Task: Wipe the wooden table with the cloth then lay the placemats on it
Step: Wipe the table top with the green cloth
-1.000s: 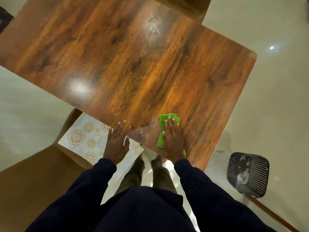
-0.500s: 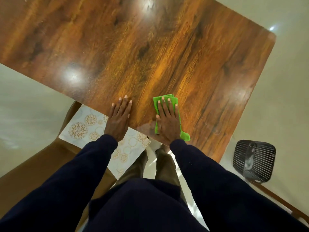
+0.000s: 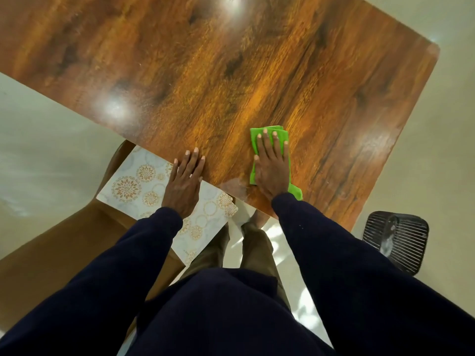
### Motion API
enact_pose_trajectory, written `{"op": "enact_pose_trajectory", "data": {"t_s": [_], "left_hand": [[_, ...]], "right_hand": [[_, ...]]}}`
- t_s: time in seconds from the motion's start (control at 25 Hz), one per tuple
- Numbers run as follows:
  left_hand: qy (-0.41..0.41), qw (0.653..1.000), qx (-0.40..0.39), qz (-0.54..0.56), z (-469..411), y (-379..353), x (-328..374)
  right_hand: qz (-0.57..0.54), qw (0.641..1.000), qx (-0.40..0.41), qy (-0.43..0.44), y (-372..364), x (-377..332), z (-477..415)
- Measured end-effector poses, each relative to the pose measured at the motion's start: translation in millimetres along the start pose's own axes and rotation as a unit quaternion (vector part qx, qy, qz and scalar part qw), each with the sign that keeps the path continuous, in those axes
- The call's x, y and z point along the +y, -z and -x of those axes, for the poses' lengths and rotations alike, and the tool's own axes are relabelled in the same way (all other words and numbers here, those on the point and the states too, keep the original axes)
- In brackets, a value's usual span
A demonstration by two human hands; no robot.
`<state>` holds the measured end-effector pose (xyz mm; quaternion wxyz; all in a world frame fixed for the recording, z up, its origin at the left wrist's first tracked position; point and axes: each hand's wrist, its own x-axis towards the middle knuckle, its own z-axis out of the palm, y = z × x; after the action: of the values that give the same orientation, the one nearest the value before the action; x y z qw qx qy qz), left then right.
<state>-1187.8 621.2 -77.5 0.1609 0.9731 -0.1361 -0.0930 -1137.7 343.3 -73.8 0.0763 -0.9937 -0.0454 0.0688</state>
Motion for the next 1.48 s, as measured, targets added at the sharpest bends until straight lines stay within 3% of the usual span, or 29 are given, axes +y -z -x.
{"op": "enact_pose_trajectory", "data": {"t_s": [0.12,0.28,0.4,0.56,0.72,0.88,1.0,1.12,1.28,1.36,1.48], "left_hand": [[0.004,1.0,-0.015,-0.006,7.6,-0.9,-0.5],[0.018,0.999,-0.026,-0.008,14.4,2.1,-0.1],[0.028,0.999,-0.014,-0.014,23.1,2.6,1.1],[0.045,0.999,-0.002,-0.01,36.7,1.7,3.4],[0.051,0.999,-0.002,-0.01,44.4,3.1,5.3],[0.029,1.0,-0.003,-0.012,40.3,2.8,8.9],[-0.004,1.0,-0.006,-0.017,27.0,1.3,22.0],[-0.043,0.999,-0.004,-0.021,9.4,-2.6,43.3],[-0.109,0.993,-0.006,-0.044,-10.6,-17.1,78.7],[-0.145,0.988,-0.021,-0.04,-20.3,-21.3,98.3],[-0.165,0.985,-0.041,-0.027,-27.5,-32.7,125.4]], "right_hand": [[0.025,0.988,-0.041,0.145,-14.2,-30.9,20.7],[-0.027,0.949,-0.078,0.304,-16.7,16.5,75.3],[-0.024,0.964,-0.076,0.253,-1.3,59.0,62.5],[-0.044,0.993,-0.024,0.107,4.7,2.6,6.6],[-0.007,0.969,-0.039,0.244,-17.4,-49.6,11.1],[-0.047,0.942,-0.073,0.324,-26.3,7.1,79.2],[-0.056,0.966,-0.08,0.239,-13.3,84.0,136.6],[-0.089,0.994,-0.028,0.065,1.1,147.2,159.2],[-0.108,0.975,0.051,-0.189,5.7,135.1,102.9],[-0.111,0.97,0.062,-0.208,3.9,104.6,84.2],[-0.077,0.994,0.039,-0.067,-16.9,85.6,129.3]]}}
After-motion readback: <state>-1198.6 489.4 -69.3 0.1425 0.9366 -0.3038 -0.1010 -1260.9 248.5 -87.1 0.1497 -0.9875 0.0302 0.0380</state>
